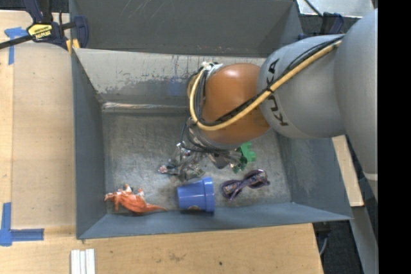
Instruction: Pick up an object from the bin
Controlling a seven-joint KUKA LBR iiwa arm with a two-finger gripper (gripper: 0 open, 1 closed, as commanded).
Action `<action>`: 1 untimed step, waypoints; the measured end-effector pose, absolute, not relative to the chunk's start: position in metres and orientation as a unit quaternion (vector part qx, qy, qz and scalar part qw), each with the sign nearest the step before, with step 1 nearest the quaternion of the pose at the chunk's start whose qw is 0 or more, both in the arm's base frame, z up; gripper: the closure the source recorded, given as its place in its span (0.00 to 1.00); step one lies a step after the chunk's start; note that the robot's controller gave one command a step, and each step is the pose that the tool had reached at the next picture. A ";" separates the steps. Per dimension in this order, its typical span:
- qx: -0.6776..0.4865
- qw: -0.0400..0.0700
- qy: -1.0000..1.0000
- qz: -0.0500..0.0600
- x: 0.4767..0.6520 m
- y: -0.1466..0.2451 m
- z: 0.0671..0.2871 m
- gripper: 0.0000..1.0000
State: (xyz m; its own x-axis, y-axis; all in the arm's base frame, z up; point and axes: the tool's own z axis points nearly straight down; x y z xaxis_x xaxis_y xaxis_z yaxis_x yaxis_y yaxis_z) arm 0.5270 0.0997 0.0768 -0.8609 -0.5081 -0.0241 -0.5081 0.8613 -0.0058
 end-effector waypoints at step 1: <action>-0.263 0.012 0.965 0.000 0.527 0.100 0.077 1.00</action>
Offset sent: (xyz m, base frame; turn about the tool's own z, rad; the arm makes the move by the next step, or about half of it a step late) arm 0.0001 0.0003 0.0330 0.0001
